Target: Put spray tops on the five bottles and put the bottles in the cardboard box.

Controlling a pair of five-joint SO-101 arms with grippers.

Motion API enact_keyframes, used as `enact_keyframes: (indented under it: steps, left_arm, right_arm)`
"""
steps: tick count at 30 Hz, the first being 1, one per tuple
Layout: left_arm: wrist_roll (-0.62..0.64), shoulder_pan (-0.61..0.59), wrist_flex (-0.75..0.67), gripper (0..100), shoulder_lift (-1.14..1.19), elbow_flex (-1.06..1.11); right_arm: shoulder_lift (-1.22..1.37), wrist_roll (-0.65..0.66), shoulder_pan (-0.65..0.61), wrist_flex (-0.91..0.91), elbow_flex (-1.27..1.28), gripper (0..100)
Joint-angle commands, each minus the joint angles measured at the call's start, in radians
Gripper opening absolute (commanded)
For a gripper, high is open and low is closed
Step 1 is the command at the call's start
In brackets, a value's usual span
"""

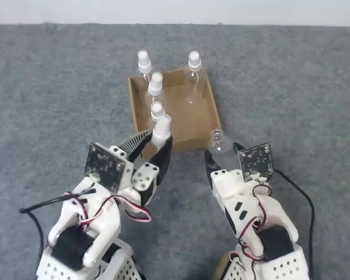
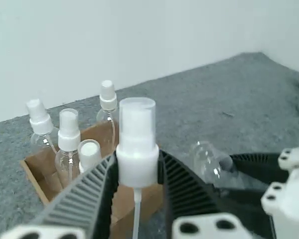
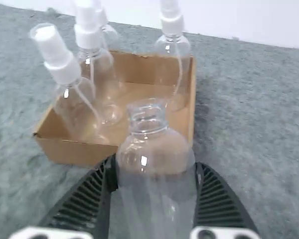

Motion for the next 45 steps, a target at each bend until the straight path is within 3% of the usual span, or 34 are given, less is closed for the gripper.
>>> enact_keyframes:
  steps: [1, 14, 23, 30, 37, 45]
  left_arm:
    - [0.037, -0.057, -0.080, 1, -0.048, 0.008]
    - [0.072, -0.080, -0.081, 1, -0.146, 0.010]
    - [0.135, -0.250, -0.084, 1, -0.187, 0.010]
    - [0.133, -0.264, -0.084, 1, -0.187, 0.002]
    - [0.192, -0.384, -0.140, 1, -0.187, 0.010]
    - [0.236, -0.385, -0.140, 1, -0.186, 0.012]
  right_arm:
    - [-0.021, 0.003, -0.028, -0.024, -0.006, 9.0]
    - [-0.021, 0.064, -0.162, -0.024, 0.031, 9.0]
    - [-0.022, 0.064, -0.206, -0.048, 0.044, 9.0]
    - [-0.022, 0.064, -0.314, -0.134, 0.138, 9.0]
    - [-0.022, 0.064, -0.392, -0.157, 0.166, 9.1]
    - [-0.022, 0.089, -0.453, -0.174, 0.169, 9.1]
